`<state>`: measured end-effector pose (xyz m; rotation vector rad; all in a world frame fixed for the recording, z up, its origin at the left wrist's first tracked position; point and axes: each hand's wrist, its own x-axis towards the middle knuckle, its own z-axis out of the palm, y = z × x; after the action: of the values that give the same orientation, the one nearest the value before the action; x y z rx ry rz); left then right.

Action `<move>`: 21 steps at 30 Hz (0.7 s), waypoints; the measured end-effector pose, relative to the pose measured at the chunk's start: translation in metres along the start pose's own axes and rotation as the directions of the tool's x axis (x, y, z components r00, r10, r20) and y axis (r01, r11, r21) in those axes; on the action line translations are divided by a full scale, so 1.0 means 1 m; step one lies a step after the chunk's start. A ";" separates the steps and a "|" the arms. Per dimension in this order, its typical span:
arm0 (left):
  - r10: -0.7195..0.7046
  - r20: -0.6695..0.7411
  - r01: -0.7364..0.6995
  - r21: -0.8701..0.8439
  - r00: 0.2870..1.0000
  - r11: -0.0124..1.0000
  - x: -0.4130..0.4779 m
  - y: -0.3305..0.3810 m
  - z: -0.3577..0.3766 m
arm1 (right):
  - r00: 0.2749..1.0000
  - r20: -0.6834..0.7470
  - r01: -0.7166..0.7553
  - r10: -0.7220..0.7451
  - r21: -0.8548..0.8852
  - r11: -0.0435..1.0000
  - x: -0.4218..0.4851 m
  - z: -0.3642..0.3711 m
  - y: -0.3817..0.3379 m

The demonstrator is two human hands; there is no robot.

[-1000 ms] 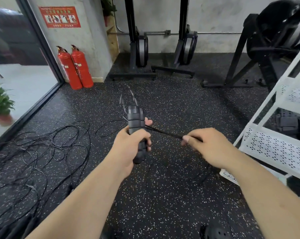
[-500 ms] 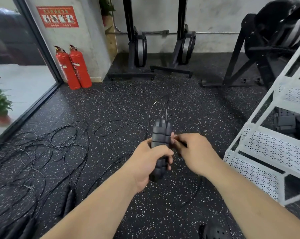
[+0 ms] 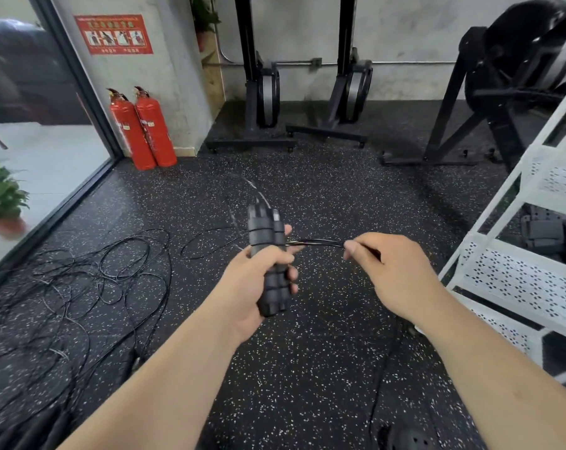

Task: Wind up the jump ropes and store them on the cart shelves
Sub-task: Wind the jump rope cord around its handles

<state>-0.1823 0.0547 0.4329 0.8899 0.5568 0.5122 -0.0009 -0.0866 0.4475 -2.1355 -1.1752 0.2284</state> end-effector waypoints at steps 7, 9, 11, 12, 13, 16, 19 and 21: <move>-0.146 0.118 0.128 0.150 0.982 0.980 -0.009 -0.028 0.019 | 0.991 0.134 -0.002 0.015 -0.093 0.996 -0.003 0.031 -0.006; -0.097 0.101 0.083 0.142 0.990 0.986 -0.007 -0.023 0.017 | 0.980 0.199 0.002 0.016 -0.087 0.996 -0.001 0.025 -0.003; -0.034 0.040 0.029 0.130 0.999 0.991 -0.003 -0.011 0.011 | 0.967 0.252 -0.007 0.029 -0.088 0.996 0.001 0.014 0.001; -0.004 -0.007 0.005 0.116 1.000 0.993 0.000 -0.004 0.005 | 0.964 0.264 -0.020 0.042 -0.086 0.996 0.003 0.007 0.003; 0.023 -0.055 -0.018 0.091 0.998 0.996 0.004 0.001 -0.001 | 0.963 0.266 -0.027 0.049 -0.085 0.996 0.004 0.000 0.006; 0.067 -0.156 -0.066 0.012 0.986 0.998 0.008 0.010 -0.012 | 0.974 0.222 -0.017 0.037 -0.088 0.996 0.007 -0.014 0.013; 0.056 -0.156 -0.056 0.005 0.986 0.998 0.004 0.005 -0.006 | 0.992 0.121 -0.015 0.024 -0.077 0.997 0.005 -0.013 0.012; 0.027 -0.089 -0.026 0.005 0.996 1.000 0.001 -0.002 -0.001 | 0.996 0.083 -0.023 0.027 -0.056 0.998 0.003 -0.005 0.007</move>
<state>-0.1822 0.0549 0.4309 0.8824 0.6279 0.5772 0.0079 -0.0894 0.4476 -2.2087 -1.2161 0.3028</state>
